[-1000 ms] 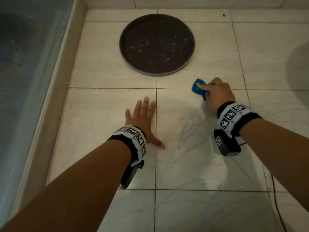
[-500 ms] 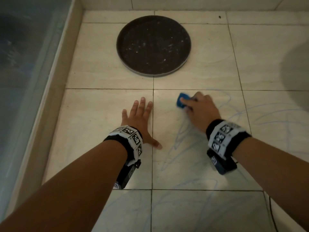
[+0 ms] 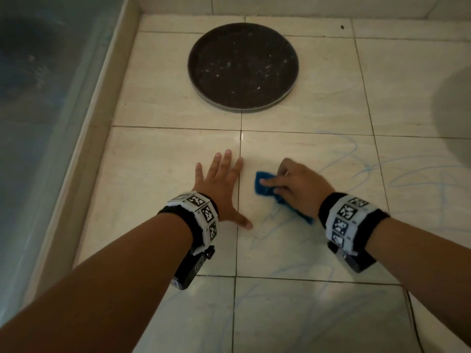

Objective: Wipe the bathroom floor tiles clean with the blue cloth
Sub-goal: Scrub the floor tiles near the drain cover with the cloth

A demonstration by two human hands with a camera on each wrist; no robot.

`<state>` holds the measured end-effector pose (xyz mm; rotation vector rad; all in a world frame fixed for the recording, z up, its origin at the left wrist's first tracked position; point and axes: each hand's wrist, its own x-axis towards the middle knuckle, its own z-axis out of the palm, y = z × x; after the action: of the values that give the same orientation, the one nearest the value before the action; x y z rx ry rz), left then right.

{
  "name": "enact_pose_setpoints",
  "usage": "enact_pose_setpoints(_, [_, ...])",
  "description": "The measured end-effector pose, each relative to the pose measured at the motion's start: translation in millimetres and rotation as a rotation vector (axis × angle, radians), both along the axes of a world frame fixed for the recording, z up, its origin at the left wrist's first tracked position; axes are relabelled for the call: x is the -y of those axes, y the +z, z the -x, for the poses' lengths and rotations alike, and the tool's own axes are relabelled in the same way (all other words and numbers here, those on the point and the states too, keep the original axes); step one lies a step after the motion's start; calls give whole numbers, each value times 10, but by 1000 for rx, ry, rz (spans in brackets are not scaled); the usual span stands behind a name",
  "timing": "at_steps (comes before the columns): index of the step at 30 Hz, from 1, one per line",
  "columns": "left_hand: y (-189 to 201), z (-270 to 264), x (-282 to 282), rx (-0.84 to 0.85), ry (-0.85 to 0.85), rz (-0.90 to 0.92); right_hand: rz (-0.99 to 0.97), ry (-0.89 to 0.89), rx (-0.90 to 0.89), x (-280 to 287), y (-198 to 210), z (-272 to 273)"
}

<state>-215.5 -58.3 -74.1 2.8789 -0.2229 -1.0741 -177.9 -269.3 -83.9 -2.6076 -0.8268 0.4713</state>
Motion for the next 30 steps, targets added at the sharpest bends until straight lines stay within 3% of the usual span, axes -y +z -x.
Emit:
enact_pose_setpoints(3, [-41,171,-40,-29,-79,-35,-43,-395,60,158,-85,-200])
enact_pose_setpoints(4, [-51,186,-43,-32,-85,-43,-55,-431,62,125,-92,-153])
enact_pose_setpoints(6, [-62,180,-32,-35,-85,-53,-19,-236,59,-57,-89,75])
enact_pose_setpoints(8, [-67,165,-23,-35,-87,-66,-2,84,71,-189,-52,320])
enact_pose_setpoints(10, [-71,161,-23,-29,-87,-67,25,194,10,-162,-2,263])
enact_pose_setpoints(11, [-70,166,-24,-27,-85,-62,34,134,10,-114,10,140])
enact_pose_setpoints(15, [-49,173,-28,-27,-81,-63,4,-399,35,121,-25,-215])
enact_pose_setpoints(16, [-46,173,-26,-26,-83,-66,15,-395,53,89,-16,-142])
enact_pose_setpoints(21, [-51,173,-23,-23,-88,-83,43,131,21,-232,23,464])
enact_pose_setpoints(23, [-51,169,-17,-28,-90,-86,18,79,-25,-184,35,280])
enact_pose_setpoints(27, [-41,170,-25,-21,-78,-67,6,-315,47,46,-4,-83])
enact_pose_setpoints(28, [-40,171,-25,-16,-78,-66,22,-316,46,35,12,-5])
enact_pose_setpoints(30, [-38,172,-23,-15,-79,-68,93,-87,16,-84,37,325])
